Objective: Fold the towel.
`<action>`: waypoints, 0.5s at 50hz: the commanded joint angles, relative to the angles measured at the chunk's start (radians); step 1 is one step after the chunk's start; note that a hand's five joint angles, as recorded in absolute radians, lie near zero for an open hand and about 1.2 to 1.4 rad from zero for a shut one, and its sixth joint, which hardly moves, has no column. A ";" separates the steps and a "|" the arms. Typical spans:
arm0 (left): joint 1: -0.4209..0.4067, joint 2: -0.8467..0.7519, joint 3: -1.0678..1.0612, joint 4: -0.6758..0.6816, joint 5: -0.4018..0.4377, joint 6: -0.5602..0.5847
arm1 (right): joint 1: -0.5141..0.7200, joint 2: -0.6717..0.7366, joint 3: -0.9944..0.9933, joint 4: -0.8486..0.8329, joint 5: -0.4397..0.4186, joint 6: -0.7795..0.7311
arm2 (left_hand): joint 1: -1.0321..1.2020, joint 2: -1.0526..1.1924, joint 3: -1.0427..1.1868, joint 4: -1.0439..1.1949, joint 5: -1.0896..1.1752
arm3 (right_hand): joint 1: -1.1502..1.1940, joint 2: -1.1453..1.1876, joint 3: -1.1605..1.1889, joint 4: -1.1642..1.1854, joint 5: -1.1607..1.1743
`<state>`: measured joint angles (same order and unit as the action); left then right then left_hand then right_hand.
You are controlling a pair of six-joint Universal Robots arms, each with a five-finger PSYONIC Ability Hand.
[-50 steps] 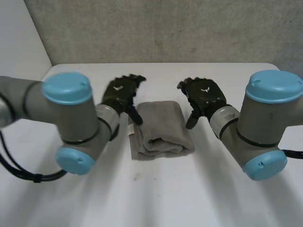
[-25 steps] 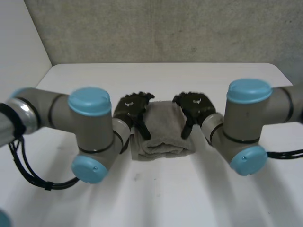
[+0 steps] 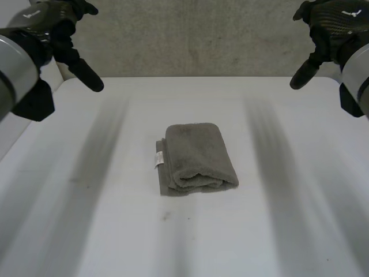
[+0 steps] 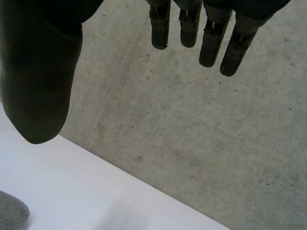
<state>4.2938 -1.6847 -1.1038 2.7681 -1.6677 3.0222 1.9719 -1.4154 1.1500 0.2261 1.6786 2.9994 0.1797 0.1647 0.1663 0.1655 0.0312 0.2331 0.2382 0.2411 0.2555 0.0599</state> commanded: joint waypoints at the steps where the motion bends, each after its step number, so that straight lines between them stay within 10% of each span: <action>1: -0.005 0.017 0.015 -0.056 0.000 0.020 | -0.002 -0.011 -0.012 0.041 -0.013 -0.002 | -0.005 0.010 0.008 0.009 -0.031 | -0.059 -0.064 -0.067 -0.081 -0.060; 16: -0.006 0.014 0.004 -0.056 0.002 0.035 | -0.016 0.015 0.008 0.033 -0.043 -0.003 | -0.005 0.010 0.008 0.009 -0.031 | -0.059 -0.064 -0.067 -0.081 -0.060; 25: -0.014 0.014 -0.004 -0.053 0.000 0.033 | 0.065 0.341 -0.051 0.023 -0.307 -0.007 | -0.005 0.010 0.008 0.009 -0.031 | -0.059 -0.064 -0.067 -0.081 -0.060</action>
